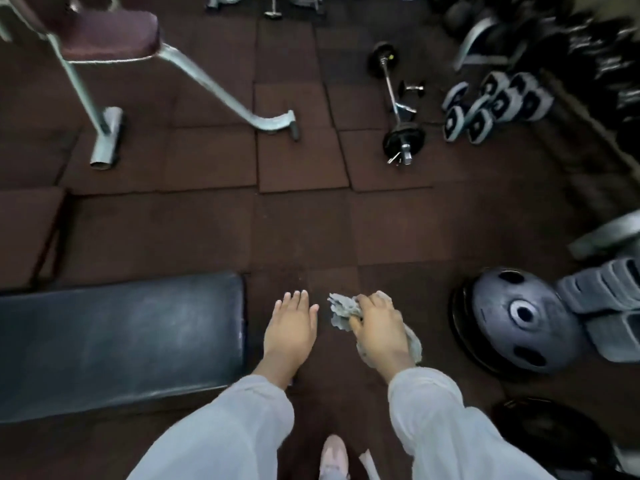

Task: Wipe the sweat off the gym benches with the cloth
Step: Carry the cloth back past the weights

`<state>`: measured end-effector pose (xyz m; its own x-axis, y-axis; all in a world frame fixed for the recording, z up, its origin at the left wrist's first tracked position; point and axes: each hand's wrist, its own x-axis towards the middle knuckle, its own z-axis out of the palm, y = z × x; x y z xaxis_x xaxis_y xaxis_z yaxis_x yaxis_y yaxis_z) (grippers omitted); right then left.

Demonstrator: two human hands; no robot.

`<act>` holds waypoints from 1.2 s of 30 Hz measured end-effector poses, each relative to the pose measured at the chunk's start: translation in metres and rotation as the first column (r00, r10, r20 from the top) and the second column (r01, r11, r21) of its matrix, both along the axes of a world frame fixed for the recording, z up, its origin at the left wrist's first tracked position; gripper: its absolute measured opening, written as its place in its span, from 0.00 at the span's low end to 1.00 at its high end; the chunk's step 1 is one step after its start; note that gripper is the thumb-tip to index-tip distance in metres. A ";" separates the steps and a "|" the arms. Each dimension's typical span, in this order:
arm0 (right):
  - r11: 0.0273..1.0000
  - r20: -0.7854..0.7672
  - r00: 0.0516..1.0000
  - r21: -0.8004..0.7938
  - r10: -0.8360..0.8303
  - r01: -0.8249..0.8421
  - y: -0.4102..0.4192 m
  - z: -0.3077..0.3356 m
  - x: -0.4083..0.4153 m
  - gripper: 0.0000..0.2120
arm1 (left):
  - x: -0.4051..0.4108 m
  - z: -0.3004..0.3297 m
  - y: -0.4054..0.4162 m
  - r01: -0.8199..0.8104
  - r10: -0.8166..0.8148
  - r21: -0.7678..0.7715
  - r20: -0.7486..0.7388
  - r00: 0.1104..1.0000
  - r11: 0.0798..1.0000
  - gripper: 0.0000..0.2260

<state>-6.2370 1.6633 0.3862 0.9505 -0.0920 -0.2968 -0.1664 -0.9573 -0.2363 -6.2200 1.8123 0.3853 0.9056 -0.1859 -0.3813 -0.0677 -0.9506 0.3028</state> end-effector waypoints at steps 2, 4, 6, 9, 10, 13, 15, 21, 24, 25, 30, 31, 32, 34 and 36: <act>0.999 -0.018 0.999 -0.015 -0.031 0.031 -0.037 -0.004 0.010 0.19 | 0.016 -0.004 -0.040 0.028 -0.028 -0.006 -0.013 1.000 1.000 0.22; 0.997 -0.041 0.996 -0.020 -0.080 0.079 -0.070 -0.008 0.022 0.19 | 0.033 -0.007 -0.074 0.060 -0.060 -0.009 -0.042 0.997 0.998 0.22; 0.992 -0.047 0.991 -0.016 -0.126 0.125 -0.096 -0.011 0.037 0.19 | 0.051 -0.007 -0.102 0.092 -0.092 -0.003 -0.064 0.994 0.996 0.22; 0.984 -0.029 0.984 0.005 -0.176 0.176 -0.125 -0.012 0.071 0.19 | 0.089 -0.009 -0.134 0.146 -0.145 0.015 -0.048 0.988 0.989 0.22; 0.983 -0.027 0.983 0.009 -0.183 0.183 -0.133 -0.013 0.085 0.19 | 0.103 -0.011 -0.143 0.163 -0.162 0.024 -0.043 0.986 0.986 0.22; 0.982 -0.042 0.982 0.018 -0.186 0.187 -0.159 -0.017 0.135 0.20 | 0.156 -0.015 -0.171 0.191 -0.190 0.051 -0.025 0.981 0.980 0.22; 0.982 -0.034 0.982 0.027 -0.187 0.188 -0.176 -0.018 0.177 0.20 | 0.199 -0.019 -0.189 0.188 -0.187 0.056 -0.011 0.982 0.981 0.22; 0.975 0.007 0.976 0.039 -0.218 0.217 -0.231 -0.015 0.310 0.19 | 0.340 -0.014 -0.247 0.184 -0.185 0.043 0.018 0.983 0.982 0.22; 0.975 0.025 0.975 0.027 -0.220 0.219 -0.256 -0.009 0.373 0.18 | 0.407 -0.006 -0.273 0.166 -0.166 0.031 0.023 0.986 0.986 0.22; 0.975 0.034 0.975 0.030 -0.220 0.219 -0.265 -0.007 0.396 0.18 | 0.430 -0.005 -0.282 0.161 -0.162 0.032 0.020 0.987 0.986 0.22; 0.976 0.069 0.974 0.047 -0.215 0.212 -0.308 -0.002 0.515 0.18 | 0.547 -0.001 -0.327 0.160 -0.160 0.016 -0.006 0.987 0.987 0.22; 0.977 0.074 0.974 0.047 -0.213 0.210 -0.316 -0.001 0.542 0.18 | 0.572 0.001 -0.337 0.154 -0.154 0.008 0.000 0.988 0.988 0.22; 0.977 0.080 0.974 0.049 -0.213 0.209 -0.324 0.000 0.569 0.18 | 0.598 0.002 -0.345 0.145 -0.145 0.001 0.008 0.989 0.989 0.22; 0.978 0.085 0.975 0.055 -0.207 0.203 -0.340 0.002 0.622 0.17 | 0.646 0.005 -0.361 0.114 -0.114 -0.012 -0.004 0.994 0.993 0.22; 0.980 0.089 0.976 0.055 -0.197 0.193 -0.353 0.003 0.675 0.17 | 0.693 0.008 -0.373 0.092 -0.093 -0.018 -0.030 0.995 0.996 0.22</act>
<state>-5.5621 1.3104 0.3894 0.9393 -0.2665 -0.2161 -0.3240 -0.8964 -0.3024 -5.5266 1.4388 0.3935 0.8720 -0.2748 -0.4050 -0.1454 -0.9356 0.3218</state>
